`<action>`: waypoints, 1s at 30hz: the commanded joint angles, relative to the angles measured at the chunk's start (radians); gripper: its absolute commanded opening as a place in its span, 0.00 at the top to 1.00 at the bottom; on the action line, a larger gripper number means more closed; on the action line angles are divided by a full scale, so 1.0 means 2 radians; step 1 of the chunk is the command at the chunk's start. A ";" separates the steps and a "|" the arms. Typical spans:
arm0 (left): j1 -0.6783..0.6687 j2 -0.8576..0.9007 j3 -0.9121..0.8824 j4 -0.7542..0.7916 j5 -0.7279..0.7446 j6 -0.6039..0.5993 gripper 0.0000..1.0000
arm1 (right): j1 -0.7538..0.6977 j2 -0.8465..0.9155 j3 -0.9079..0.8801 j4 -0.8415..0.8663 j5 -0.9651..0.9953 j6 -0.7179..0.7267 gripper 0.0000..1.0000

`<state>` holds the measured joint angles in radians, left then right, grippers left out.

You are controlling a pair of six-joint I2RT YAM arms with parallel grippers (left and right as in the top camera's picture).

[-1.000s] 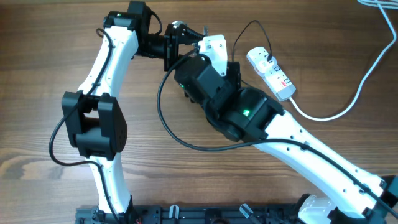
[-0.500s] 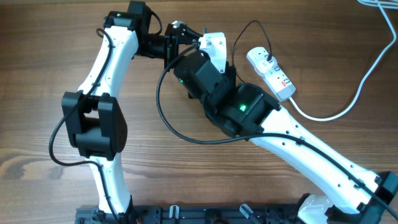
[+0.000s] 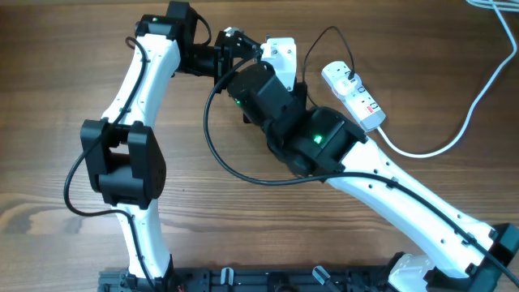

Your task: Plug charger to phone and switch on socket

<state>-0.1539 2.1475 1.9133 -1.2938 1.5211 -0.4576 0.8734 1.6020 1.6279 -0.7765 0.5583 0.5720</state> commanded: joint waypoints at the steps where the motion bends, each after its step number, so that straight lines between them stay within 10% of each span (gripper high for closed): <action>1: 0.004 -0.019 0.013 0.001 0.028 0.004 0.38 | -0.005 0.009 0.016 0.002 0.005 0.005 0.66; 30: 0.004 -0.019 0.013 -0.002 0.028 0.004 0.37 | -0.005 0.021 0.016 0.005 0.005 0.007 0.82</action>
<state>-0.1535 2.1475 1.9133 -1.2984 1.5211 -0.4576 0.8661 1.6199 1.6279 -0.7731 0.5606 0.5793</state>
